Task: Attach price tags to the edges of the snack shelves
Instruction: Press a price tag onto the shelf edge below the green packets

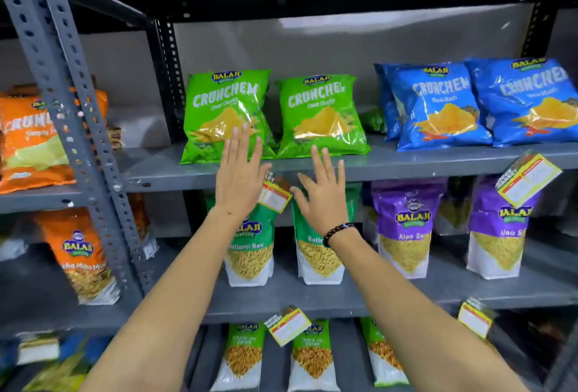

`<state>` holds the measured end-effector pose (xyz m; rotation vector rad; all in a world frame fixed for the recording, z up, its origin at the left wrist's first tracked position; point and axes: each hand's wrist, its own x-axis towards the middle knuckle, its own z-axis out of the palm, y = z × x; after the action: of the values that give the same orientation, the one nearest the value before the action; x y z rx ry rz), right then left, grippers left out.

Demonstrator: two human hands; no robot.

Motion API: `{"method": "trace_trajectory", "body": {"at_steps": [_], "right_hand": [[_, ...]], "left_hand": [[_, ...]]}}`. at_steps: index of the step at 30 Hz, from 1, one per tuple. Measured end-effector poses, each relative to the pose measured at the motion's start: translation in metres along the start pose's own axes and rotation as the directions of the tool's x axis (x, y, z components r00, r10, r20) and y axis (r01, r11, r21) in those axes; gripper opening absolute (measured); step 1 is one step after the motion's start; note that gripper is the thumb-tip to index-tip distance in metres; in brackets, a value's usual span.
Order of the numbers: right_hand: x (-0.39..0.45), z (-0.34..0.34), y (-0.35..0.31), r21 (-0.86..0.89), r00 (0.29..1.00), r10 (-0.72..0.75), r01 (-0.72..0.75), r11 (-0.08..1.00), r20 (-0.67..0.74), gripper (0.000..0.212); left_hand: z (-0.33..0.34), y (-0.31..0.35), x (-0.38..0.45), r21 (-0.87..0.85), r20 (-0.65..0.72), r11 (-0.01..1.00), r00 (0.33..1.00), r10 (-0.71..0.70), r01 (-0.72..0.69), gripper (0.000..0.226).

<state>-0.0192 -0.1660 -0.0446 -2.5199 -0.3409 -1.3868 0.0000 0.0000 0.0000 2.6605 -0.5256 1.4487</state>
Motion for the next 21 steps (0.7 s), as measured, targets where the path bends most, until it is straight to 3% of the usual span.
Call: {"method": "trace_trajectory", "body": {"at_steps": [5,10,16,21], "right_hand": [[-0.012,0.015,-0.012,-0.004,0.992,0.092,-0.092,0.996,0.088,0.028],[-0.004,0.018,-0.016,0.111,0.984,0.176,-0.175,0.978,0.003,0.014],[0.006,0.012,-0.012,0.231,0.973,0.219,-0.230,0.945,0.073,0.010],[0.013,-0.006,-0.001,0.265,0.968,0.191,-0.230,0.936,0.163,0.008]], "left_hand": [[0.003,-0.018,-0.012,-0.035,0.025,0.997,0.998,0.064,-0.063,0.033],[-0.003,-0.015,-0.001,-0.150,0.018,0.989,1.000,0.021,-0.018,0.011],[-0.006,-0.014,-0.006,-0.262,0.033,0.964,0.998,0.057,-0.046,0.011],[0.000,-0.016,-0.025,-0.391,0.066,0.918,0.997,-0.042,0.065,0.012]]}}
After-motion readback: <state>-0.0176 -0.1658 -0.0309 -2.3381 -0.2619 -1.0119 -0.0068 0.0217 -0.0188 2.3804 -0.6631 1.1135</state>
